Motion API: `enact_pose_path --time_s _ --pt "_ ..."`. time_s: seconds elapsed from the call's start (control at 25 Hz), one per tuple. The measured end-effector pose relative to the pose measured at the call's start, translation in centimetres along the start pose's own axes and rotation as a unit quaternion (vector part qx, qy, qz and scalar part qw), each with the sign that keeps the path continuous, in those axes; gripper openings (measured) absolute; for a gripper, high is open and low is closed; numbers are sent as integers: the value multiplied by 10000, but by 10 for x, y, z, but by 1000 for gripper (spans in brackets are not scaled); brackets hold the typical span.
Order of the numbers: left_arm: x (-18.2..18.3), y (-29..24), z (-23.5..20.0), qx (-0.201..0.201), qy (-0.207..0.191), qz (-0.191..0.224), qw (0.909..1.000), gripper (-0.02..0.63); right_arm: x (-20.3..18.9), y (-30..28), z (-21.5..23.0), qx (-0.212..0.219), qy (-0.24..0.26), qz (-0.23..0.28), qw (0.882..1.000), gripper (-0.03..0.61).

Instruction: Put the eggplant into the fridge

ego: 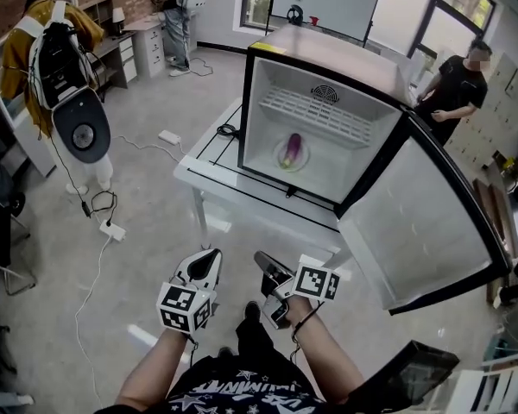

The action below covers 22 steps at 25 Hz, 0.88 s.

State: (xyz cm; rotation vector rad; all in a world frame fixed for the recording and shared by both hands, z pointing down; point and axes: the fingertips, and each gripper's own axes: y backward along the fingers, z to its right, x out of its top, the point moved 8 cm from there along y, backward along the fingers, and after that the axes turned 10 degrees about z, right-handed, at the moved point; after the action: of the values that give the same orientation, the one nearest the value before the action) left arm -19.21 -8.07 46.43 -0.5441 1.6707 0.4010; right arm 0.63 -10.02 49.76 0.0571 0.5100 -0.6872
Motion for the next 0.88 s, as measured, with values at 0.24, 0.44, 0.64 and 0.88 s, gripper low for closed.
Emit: enact_pose_path --time_s 0.24,0.44,0.64,0.88 --pt "-5 26 20 -170 51 45 9998 9 -19 41 -6 -146 81 197 9997 7" --pt "-11 37 36 -340 52 32 9994 9 -35 64 -8 -214 88 276 9994 6" --pt "-7 40 44 -369 28 90 9993 9 -32 76 -8 -252 116 352 9990 6" --pt "-3 38 61 -247 -24 156 9996 9 -22 83 -14 -41 303 250 9992 6"
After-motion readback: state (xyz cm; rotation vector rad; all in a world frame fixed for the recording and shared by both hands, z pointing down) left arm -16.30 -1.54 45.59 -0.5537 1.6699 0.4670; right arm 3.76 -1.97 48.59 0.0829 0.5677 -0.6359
